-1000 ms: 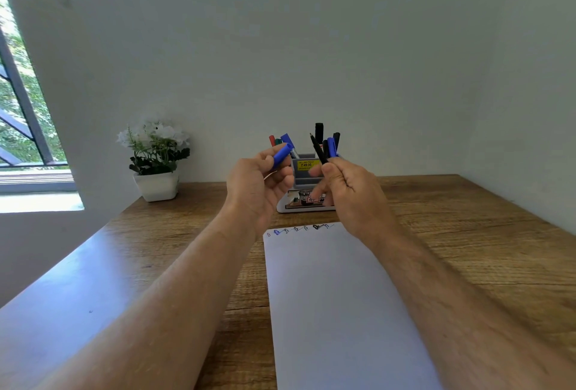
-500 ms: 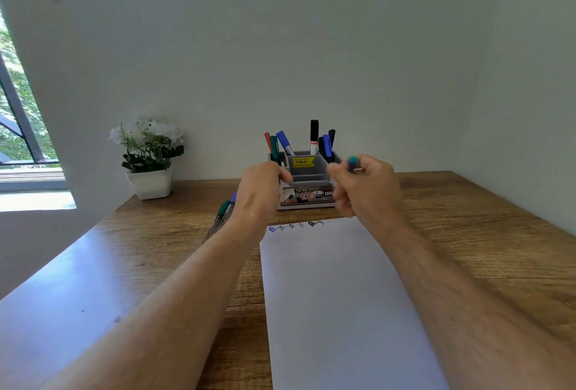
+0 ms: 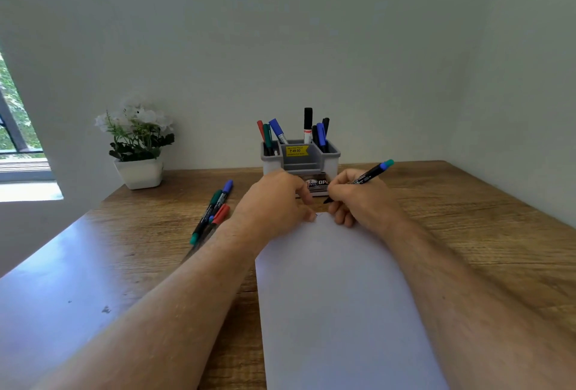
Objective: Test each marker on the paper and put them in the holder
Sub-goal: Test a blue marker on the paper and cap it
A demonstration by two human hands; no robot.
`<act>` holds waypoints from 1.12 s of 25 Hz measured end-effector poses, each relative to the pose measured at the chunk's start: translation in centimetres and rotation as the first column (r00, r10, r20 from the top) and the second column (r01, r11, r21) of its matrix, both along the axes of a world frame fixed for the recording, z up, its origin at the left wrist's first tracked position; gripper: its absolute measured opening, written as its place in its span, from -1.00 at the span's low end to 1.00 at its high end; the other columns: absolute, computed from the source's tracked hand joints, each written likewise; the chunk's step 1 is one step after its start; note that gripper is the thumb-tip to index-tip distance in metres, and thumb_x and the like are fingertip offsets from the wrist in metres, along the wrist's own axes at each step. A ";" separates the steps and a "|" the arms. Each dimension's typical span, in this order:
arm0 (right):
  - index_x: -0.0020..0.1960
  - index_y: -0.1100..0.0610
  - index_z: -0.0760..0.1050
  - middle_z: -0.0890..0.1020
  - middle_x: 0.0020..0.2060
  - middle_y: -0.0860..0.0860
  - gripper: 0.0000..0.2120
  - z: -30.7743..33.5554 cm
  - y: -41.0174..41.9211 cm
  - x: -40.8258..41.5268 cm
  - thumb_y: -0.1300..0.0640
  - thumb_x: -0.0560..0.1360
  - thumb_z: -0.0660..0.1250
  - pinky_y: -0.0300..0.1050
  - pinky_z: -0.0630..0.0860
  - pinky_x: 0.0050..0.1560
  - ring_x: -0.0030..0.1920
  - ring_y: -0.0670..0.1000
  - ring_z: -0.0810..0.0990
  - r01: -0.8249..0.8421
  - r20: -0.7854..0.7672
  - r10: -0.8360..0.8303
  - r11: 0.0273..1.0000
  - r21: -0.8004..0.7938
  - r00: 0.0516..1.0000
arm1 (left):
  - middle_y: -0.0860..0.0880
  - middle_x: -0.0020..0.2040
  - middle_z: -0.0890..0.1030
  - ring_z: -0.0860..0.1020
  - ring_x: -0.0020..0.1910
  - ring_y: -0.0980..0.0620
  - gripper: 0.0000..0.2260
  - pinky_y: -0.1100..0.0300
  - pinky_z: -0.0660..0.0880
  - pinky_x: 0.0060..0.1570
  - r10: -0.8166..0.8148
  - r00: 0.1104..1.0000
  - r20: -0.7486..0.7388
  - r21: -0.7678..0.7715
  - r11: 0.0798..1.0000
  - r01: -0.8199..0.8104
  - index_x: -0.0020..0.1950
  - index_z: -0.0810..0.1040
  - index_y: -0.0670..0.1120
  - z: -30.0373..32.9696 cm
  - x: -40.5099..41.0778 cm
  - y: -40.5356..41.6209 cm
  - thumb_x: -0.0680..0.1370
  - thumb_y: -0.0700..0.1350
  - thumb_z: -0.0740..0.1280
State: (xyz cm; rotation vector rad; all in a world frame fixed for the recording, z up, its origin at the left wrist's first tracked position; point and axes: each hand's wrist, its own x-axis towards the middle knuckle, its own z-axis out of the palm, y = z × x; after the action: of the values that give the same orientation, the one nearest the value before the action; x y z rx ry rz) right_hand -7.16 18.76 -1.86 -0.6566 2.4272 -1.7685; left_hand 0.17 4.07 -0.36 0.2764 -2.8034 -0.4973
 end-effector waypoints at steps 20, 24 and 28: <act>-0.31 0.16 0.47 0.52 -0.44 0.05 -0.80 -0.7 -0.4 -1.1 0.06 0.38 0.37 -0.23 0.34 -0.45 -0.45 -0.09 0.43 0.092 -0.254 -0.032 0.969 0.230 0.967 | 0.00 0.14 0.61 0.43 -0.04 0.10 -0.83 0.14 0.44 0.09 -0.006 0.995 0.099 0.162 0.987 -0.010 0.06 0.70 0.05 0.3 0.3 1.1 0.48 -0.09 0.47; -0.28 0.20 0.50 0.55 -0.42 0.04 -0.79 -0.8 -0.6 -1.2 0.05 0.37 0.37 -0.21 0.34 -0.43 -0.42 -0.08 0.46 0.119 -0.256 -0.063 0.970 0.211 0.965 | 0.01 0.15 0.61 0.44 -0.03 0.11 -0.83 0.15 0.44 0.09 -0.002 0.995 0.099 0.153 0.988 -0.013 0.06 0.70 0.06 0.4 0.4 1.1 0.48 -0.08 0.48; -0.32 0.17 0.46 0.51 -0.45 0.03 -0.80 -0.9 -0.6 -1.3 0.06 0.36 0.37 -0.21 0.34 -0.43 -0.44 -0.08 0.44 0.114 -0.255 -0.063 0.975 0.191 0.965 | 0.00 0.18 0.60 0.43 -0.01 0.10 -0.82 0.14 0.43 0.11 -0.006 0.994 0.110 0.148 0.989 -0.011 0.08 0.69 0.05 0.5 0.4 1.2 0.49 -0.08 0.47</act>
State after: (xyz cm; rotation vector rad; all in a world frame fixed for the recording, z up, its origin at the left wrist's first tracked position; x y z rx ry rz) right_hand -8.43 18.19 -2.71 -0.8001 2.7964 -1.5153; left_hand 0.58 5.27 0.13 0.3482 -2.8762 -0.7124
